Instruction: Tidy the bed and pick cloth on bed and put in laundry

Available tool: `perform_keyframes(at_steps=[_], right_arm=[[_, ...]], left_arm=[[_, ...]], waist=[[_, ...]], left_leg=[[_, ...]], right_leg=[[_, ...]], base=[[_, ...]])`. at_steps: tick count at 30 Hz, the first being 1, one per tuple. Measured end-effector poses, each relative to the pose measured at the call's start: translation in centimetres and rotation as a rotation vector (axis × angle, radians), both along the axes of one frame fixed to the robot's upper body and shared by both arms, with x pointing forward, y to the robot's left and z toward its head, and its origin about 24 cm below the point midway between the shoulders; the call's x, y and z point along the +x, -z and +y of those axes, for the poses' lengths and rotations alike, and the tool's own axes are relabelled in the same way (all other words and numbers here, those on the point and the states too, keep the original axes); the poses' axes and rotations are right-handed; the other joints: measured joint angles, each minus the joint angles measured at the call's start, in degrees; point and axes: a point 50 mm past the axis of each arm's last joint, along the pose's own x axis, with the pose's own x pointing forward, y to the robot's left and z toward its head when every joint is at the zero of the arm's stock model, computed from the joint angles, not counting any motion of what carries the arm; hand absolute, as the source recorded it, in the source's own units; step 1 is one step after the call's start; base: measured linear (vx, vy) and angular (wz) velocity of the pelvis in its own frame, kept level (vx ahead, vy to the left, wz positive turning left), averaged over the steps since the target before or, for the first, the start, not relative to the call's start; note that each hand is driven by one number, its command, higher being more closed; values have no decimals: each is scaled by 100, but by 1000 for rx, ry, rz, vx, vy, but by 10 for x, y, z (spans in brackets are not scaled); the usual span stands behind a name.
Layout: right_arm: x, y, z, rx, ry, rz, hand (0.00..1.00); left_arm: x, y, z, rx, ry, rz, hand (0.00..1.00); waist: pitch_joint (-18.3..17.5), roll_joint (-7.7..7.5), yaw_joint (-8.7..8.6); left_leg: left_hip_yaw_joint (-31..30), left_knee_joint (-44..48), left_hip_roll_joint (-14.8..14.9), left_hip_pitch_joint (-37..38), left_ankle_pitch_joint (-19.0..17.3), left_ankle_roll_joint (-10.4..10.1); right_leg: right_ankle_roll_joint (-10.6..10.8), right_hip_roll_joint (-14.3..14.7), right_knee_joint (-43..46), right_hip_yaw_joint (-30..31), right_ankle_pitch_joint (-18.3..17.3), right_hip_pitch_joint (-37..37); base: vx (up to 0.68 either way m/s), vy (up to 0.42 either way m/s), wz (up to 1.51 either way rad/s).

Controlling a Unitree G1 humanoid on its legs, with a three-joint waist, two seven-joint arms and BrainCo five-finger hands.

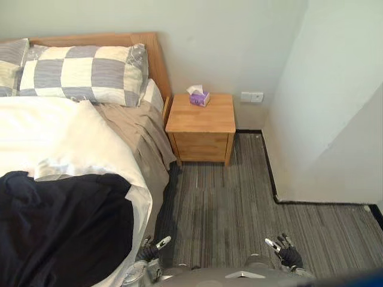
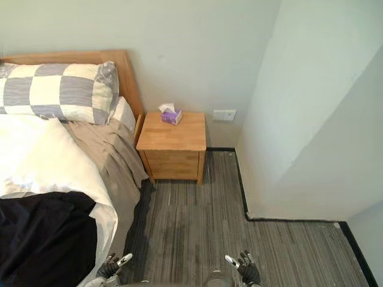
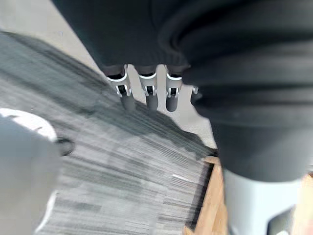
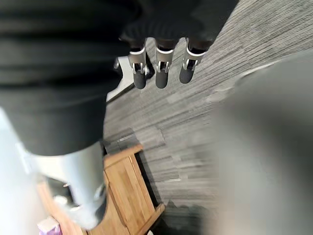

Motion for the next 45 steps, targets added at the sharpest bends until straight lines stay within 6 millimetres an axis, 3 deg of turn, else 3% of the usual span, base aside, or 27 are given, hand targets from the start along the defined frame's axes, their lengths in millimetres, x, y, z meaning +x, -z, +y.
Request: perform_keyframes(at_steps=[2,5,8,9,12,13,14,15,19,20,22,23,25,26,28,30,31,32,33,34,36,38,40,42,43,44,45], right_arm=[[-1,0,-1,7,1,-4,0],[-3,0,-4,12,20,-11,0],[-2,0,3,37,21,-20,0],[-1,-1,-1,37,20,-32,0],[8,-8,-9,7,-60,-67,0],[10,-9,-8,7,-107,-66,0],[9,-8,-3,20,-127,-56,0],[16,-8,4,40,-158,-64,0],[33,-8,22,91,-188,-82,0],[31,-7,20,85,-186,-64,0],[32,-7,20,74,-213,-54,0],[29,-5,23,69,-249,-29,0],[28,-5,26,65,-283,-13,0],[30,-5,27,57,-305,-4,0],[29,-3,24,52,-288,12,0],[27,-2,22,53,-275,28,0],[34,-5,14,32,-278,12,0],[35,-5,13,30,-278,10,0],[36,-5,15,33,-274,3,0],[33,-5,14,29,-270,2,0],[22,-1,9,23,-263,41,0],[29,-3,5,5,-265,26,0],[28,-4,3,-9,-252,22,0],[28,-4,3,-13,-226,18,0],[31,-4,6,-5,-220,7,0],[33,-5,6,-4,-215,2,0],[33,-4,13,6,-225,2,0]], left_arm=[[0,1,-2,-10,3,5,0],[4,1,-8,-35,9,17,0],[10,0,-8,-45,3,15,0],[9,1,-12,-64,-28,23,0],[12,0,-24,-59,-15,-6,0],[10,0,-27,-56,-29,-3,0],[3,1,-21,-39,-55,8,0],[-3,1,-12,-5,-101,12,0],[-5,0,-11,3,-170,-22,0],[-5,-1,-8,9,-196,-42,0],[-2,-4,-8,7,-222,-79,0],[-2,-6,-6,12,-225,-100,0],[2,-8,-5,11,-216,-118,0],[2,-8,-6,2,-199,-125,0],[-1,-7,-4,2,-175,-117,0],[2,-7,-7,0,-120,-111,0],[4,-6,-5,3,-108,-104,0],[1,-5,-4,5,-108,-90,0],[-9,-2,6,15,-137,-59,0],[-13,-2,11,24,-129,-42,0],[-16,0,4,-2,-116,-40,0],[-15,1,-2,-18,-108,-38,0],[-14,3,-8,-39,-74,-22,0],[-10,2,-7,-28,-30,-19,0],[-4,1,-3,0,30,-20,0],[-3,1,-3,3,50,-15,0],[0,0,2,14,75,2,0]], waist=[[6,41,-103],[85,159,-181],[95,24,-157],[126,146,-117],[153,303,-93],[110,327,-43],[14,231,6],[-95,35,132],[-127,143,181],[-119,159,188],[-144,214,209],[-157,205,216],[-181,161,230],[-176,173,280],[-257,150,265],[-195,138,220],[-95,313,250],[-86,311,252],[-104,178,275],[-109,51,181],[-277,183,273],[-318,228,278],[-302,273,192],[-239,151,182],[-148,2,142],[-122,-1,109],[-116,-35,47]], left_leg=[[-162,22,130,83,-7,28],[-706,161,567,160,-158,-151],[-1338,350,764,122,-455,-495],[-1578,522,884,109,-498,-626],[-1876,812,995,60,-255,-599],[-1966,805,1145,125,-252,-633],[-1943,805,1131,111,-266,-656],[-1961,802,1145,83,-344,-773],[-2003,1447,1428,-359,-275,-840],[-2002,2363,1520,-879,-228,-876],[-1787,3644,1706,-1537,-127,-965],[-1166,4380,1887,-1963,-137,-956],[-445,4387,1968,-2160,-188,-853],[431,3830,1950,-2217,-211,-723],[1150,3012,1712,-2012,-327,-241],[1225,2092,1398,-1667,-172,-62],[1136,1692,1436,-1487,-57,-113],[1117,1622,1438,-1434,-9,-111],[1125,1448,1263,-1299,157,-120],[994,1250,1064,-1147,167,-175],[1004,751,957,-888,278,-358],[962,405,851,-869,393,-398],[858,-57,522,-623,389,-395],[525,-120,302,-421,292,-280],[193,-118,235,-240,239,-218],[77,-102,239,-190,211,-217],[-192,-65,349,-160,139,-229]], right_leg=[[-13,62,-439,-175,-183,-150],[13,553,-2143,-187,-181,-291],[16,812,-4083,404,728,-329],[-105,875,-4053,108,970,-62],[-466,875,-2691,435,570,-145],[-286,906,-2332,490,211,-333],[-286,911,-2692,498,246,-315],[-598,890,-2837,384,-71,-238],[-568,1033,-2948,-103,-422,-27],[-562,1078,-3247,-347,-426,263],[-627,1091,-3589,-727,-373,708],[-709,1068,-3907,-1136,-324,1133],[-700,997,-4105,-1490,-313,1445],[-678,933,-4191,-1845,-300,1692],[-539,798,-4091,-2095,-250,1798],[-298,550,-3220,-2072,-219,1395],[-127,835,-3785,-1889,-464,1249],[-115,940,-4239,-1865,-394,1267],[-212,1058,-5622,-1768,321,1349],[-293,929,-5640,-1698,912,1422],[-270,920,-5587,-1789,816,1457],[-206,825,-5335,-1866,601,1328],[-95,199,-3707,-1902,-25,913],[-144,-288,-2079,-1298,-21,439],[-248,-499,-962,-657,298,47],[-152,-477,-744,-461,163,-70],[-78,-233,-838,-191,-331,-237]], base=[[242,-126,66],[321,-245,90],[370,-355,107],[367,-366,109],[369,-315,133],[263,-229,118],[198,-269,68],[212,-233,31],[181,-233,56],[217,-195,87],[198,-117,98],[205,-62,105],[221,-30,114],[256,58,108],[273,84,133],[284,139,128],[268,127,98],[203,-7,69],[210,-138,77],[209,-146,81],[189,-52,43],[185,5,27],[153,61,64],[135,59,88],[117,23,104],[180,-57,119],[126,-69,92]])
